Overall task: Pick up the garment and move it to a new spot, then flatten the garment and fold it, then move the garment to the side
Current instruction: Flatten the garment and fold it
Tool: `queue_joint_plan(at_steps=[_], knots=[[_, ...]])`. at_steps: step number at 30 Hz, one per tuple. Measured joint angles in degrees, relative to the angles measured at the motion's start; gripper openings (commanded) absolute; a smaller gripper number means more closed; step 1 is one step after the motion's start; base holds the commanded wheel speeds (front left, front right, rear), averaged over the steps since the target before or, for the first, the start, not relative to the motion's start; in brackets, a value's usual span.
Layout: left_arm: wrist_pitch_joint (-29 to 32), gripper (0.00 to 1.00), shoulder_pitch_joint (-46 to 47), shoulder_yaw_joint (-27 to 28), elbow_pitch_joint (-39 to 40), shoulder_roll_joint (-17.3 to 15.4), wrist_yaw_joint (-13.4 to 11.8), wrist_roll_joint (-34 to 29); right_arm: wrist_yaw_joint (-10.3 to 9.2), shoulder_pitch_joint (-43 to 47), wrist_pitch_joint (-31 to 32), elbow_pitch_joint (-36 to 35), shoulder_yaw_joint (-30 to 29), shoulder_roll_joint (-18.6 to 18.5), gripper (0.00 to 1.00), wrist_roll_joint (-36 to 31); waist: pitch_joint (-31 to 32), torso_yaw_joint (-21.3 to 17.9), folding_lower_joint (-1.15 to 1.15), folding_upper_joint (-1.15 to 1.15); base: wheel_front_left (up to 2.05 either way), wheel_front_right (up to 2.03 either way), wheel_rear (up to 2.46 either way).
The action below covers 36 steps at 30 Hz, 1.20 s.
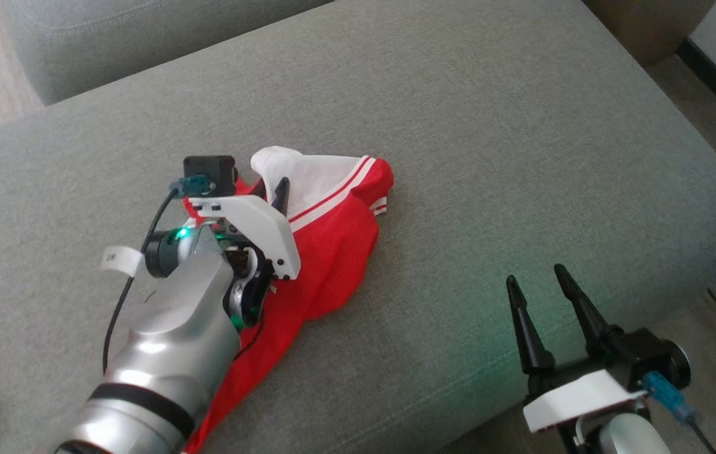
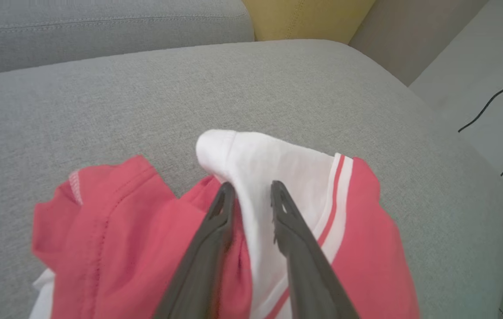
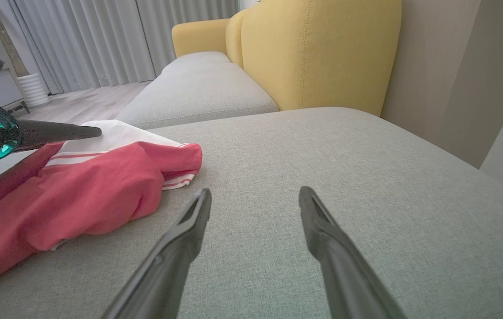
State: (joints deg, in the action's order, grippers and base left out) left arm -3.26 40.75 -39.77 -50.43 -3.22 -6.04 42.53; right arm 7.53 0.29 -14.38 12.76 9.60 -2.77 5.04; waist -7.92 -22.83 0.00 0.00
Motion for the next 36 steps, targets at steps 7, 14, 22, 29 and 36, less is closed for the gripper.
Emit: queue_joint_plan(at_steps=[7, 14, 22, 29, 36], knots=[[-3.3, 0.0, 1.6, -2.9, -3.0, 0.6, 2.5, -0.2, 0.0, 0.0, 0.0, 0.4, 0.5, -0.1, 1.0, 0.0, 0.6, -1.0, 0.0, 0.0, 0.0, 0.0, 0.0], [-5.3, 0.0, 2.0, -12.0, 4.5, 0.7, 4.8, -0.9, 0.0, 0.1, 0.0, 0.4, 0.2, -0.1, 1.0, 0.0, 1.1, -1.7, 0.0, 0.0, 0.0, 0.0, 0.0], [-5.5, 0.18, -2.0, -28.6, 20.1, 0.6, 2.5, 3.3, 0.0, 0.2, 0.0, 0.5, 0.0, 0.0, 1.0, 0.6, 1.3, -2.3, 0.0, 0.0, 0.0, 0.0, 0.0], [-6.4, 1.0, -6.0, -34.5, 25.0, 0.4, 3.0, 6.3, 0.0, 0.3, 0.0, 1.3, 0.0, 0.0, 1.0, 1.0, 1.7, -2.6, 0.0, 0.0, 0.0, 0.0, 0.0], [-7.5, 1.0, -5.6, -33.7, 25.9, 0.4, -1.4, 10.2, 0.0, 0.4, 0.0, 1.2, -0.9, 0.0, 1.0, 1.0, 2.3, -1.2, 0.0, 0.0, 0.0, 0.0, 0.0]])
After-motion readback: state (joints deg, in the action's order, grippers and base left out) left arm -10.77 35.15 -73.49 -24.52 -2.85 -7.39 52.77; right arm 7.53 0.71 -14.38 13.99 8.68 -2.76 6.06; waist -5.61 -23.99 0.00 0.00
